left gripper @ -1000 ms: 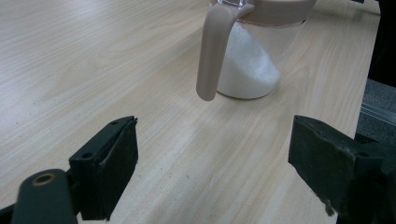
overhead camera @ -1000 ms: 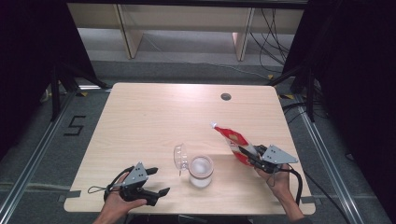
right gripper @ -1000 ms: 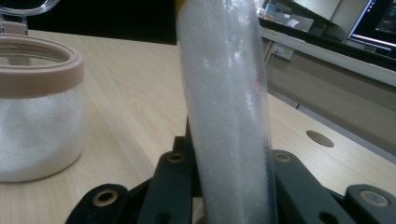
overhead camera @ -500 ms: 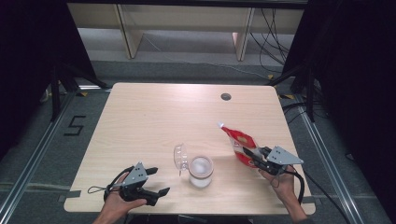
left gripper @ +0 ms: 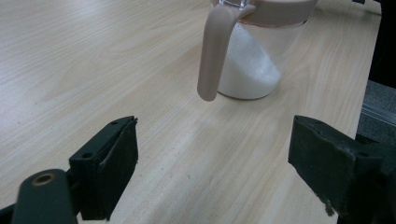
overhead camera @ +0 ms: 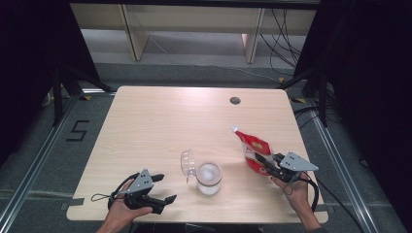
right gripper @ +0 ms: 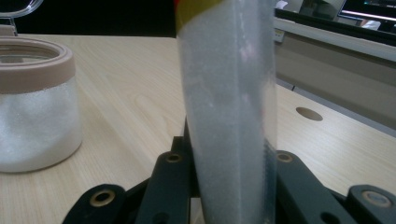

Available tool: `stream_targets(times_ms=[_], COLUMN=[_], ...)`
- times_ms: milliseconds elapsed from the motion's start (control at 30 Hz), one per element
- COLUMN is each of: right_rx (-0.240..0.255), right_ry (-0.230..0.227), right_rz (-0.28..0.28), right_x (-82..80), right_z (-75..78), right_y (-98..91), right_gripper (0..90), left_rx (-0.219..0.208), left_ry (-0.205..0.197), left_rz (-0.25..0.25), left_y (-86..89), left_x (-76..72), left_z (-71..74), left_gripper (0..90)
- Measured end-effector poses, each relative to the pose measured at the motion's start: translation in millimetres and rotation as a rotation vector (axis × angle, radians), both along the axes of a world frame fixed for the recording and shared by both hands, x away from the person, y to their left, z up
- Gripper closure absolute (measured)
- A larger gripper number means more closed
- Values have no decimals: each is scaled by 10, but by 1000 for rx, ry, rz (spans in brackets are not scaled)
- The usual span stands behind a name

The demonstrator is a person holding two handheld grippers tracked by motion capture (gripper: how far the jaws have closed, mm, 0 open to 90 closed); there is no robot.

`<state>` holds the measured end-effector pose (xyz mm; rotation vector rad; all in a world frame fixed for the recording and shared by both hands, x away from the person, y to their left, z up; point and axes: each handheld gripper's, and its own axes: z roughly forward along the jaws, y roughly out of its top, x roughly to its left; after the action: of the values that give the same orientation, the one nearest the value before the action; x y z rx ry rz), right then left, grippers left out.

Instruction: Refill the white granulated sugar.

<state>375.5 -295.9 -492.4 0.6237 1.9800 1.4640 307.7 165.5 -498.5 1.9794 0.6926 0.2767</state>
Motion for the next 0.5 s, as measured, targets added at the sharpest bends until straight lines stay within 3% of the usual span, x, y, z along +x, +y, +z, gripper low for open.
stream_targets(times_ms=[67, 167, 233, 367, 500], right_rx=[-2, 13, 24, -11, 26], right_ry=[-12, 25, 24, 40, 48], right_rz=[4, -9, -25, -15, -29], right_x=[9, -11, -3, -8, -9], right_z=[2, -5, -4, -10, -42], right_y=[-3, -18, -58, -104, -128], right_gripper=[771, 770, 766, 756, 753], left_rx=[0, 7, 2, 25, 4], left_ry=[1, 0, 0, -7, -2], left_rz=[0, 5, 8, 0, -2], left_y=[0, 7, 10, 26, 9], left_x=[0, -7, -4, 14, 2], left_z=[1, 9, 8, 6, 4], left_gripper=[156, 155, 156, 155, 155])
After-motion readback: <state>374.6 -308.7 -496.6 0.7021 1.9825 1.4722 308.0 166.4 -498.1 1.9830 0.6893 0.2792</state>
